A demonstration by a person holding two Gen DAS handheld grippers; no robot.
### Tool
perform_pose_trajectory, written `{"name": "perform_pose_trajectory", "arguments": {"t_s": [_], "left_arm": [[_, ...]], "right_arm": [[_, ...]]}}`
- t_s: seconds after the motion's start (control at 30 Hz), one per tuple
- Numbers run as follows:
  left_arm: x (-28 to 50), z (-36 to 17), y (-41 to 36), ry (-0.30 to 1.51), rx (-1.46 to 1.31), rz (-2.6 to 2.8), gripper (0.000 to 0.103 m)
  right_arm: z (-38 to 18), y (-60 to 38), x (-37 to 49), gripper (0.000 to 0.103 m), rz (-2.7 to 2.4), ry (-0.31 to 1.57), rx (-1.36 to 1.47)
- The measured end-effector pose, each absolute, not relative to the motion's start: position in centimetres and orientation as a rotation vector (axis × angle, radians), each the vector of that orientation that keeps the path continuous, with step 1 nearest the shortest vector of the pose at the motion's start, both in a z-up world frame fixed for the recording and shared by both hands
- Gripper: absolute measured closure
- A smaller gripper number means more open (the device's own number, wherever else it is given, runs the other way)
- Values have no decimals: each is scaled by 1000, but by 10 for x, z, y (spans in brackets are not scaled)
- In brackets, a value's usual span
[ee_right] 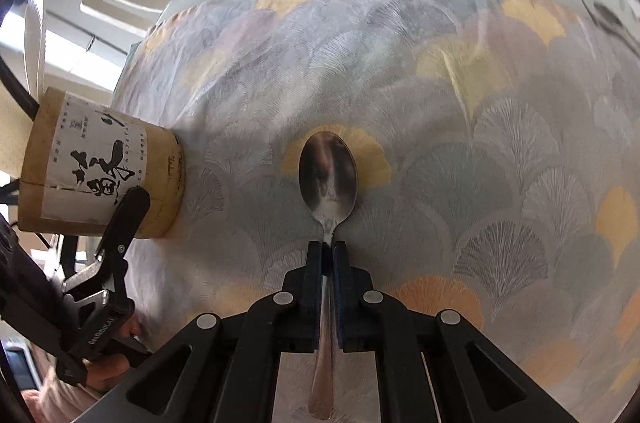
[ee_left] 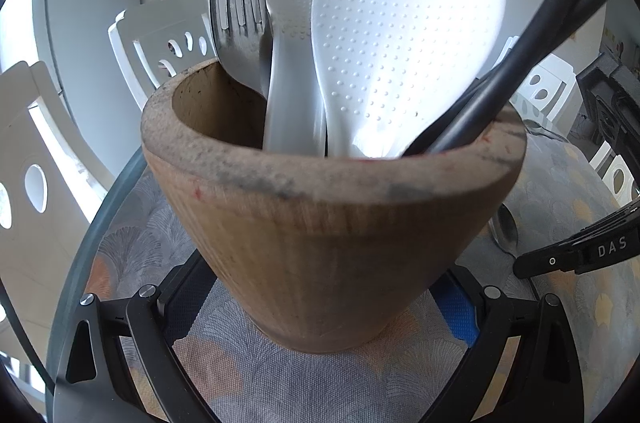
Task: Organize utensils
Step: 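Grasp the silver spoon by its handle with the right tool, then lift the silver spoon with the right tool and carry it over the pot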
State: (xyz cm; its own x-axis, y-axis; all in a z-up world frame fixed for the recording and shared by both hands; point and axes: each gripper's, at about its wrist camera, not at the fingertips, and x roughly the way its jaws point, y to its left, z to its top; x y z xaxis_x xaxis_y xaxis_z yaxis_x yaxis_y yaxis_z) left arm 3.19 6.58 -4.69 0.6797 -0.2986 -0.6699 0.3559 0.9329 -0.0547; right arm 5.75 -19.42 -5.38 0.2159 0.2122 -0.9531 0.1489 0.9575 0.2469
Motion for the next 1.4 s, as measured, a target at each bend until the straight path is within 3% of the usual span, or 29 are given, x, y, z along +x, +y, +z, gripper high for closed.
{"name": "perform_pose_trajectory", "arguments": {"t_s": [0.67, 0.83, 0.9, 0.97, 1.0, 1.03, 1.23, 1.27, 1.37, 1.4], "left_arm": [[24, -44, 65, 729, 84, -366, 5], [25, -44, 65, 729, 84, -366, 5], [24, -44, 65, 730, 82, -367, 5], [24, -44, 65, 730, 81, -368, 5], [24, -44, 65, 731, 81, -368, 5], [25, -44, 66, 732, 79, -370, 5], [25, -48, 66, 750, 80, -374, 6], [25, -49, 66, 752, 86, -372, 6], [23, -49, 66, 751, 84, -373, 6], [22, -49, 66, 752, 81, -374, 6]], "right_arm": [[-14, -171, 47, 101, 181, 1211, 404], [-17, -164, 55, 100, 172, 1247, 332], [-22, -160, 64, 92, 158, 1273, 315], [-28, -153, 73, 61, 140, 1292, 284], [-32, -149, 80, 38, 121, 1314, 262], [-36, -145, 83, 36, 121, 1324, 252], [-55, -132, 100, 38, 107, 1319, 199], [-54, -130, 101, 42, 107, 1296, 179], [-55, -128, 105, 75, 79, 1291, 114], [-55, -129, 106, 81, 71, 1290, 96]]}}
